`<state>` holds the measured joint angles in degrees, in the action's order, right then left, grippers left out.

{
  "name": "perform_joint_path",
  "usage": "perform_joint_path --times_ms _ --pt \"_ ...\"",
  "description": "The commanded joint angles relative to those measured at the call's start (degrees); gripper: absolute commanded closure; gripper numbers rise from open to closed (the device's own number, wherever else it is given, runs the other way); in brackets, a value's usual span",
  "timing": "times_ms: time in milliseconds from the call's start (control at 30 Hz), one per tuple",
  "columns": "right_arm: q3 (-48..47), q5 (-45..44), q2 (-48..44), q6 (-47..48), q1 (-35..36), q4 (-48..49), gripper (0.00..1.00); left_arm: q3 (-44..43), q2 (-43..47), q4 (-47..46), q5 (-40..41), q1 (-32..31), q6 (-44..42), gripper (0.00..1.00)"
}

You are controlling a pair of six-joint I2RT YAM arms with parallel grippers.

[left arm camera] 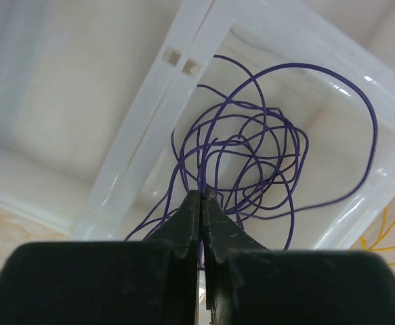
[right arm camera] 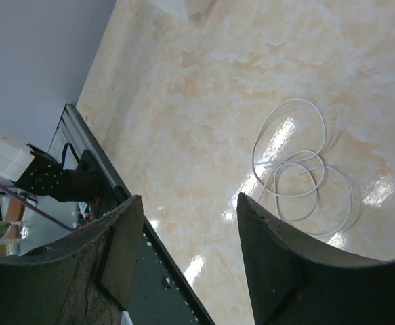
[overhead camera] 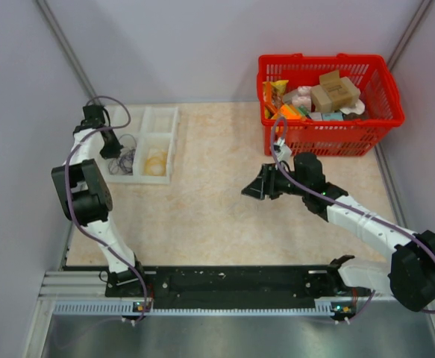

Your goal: Untangle the cables

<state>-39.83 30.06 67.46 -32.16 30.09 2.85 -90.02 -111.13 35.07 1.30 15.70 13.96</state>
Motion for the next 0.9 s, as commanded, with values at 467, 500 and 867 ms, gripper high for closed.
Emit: perform_joint_path --times_ms 467,500,867 --pt "0.46 0.96 -4.27 -0.01 -0.47 1.73 0.43 0.73 5.82 -1.50 3.70 -1.99 3.19 0.34" --pt "0.11 0.79 -4.36 0.52 -0.55 1.02 0.43 -0.15 7.40 -1.06 4.32 -2.34 3.10 0.19" --pt "-1.21 -2.99 -3.83 3.77 -0.47 -6.89 0.41 4.84 27.26 0.53 4.69 -3.93 2.83 0.10"
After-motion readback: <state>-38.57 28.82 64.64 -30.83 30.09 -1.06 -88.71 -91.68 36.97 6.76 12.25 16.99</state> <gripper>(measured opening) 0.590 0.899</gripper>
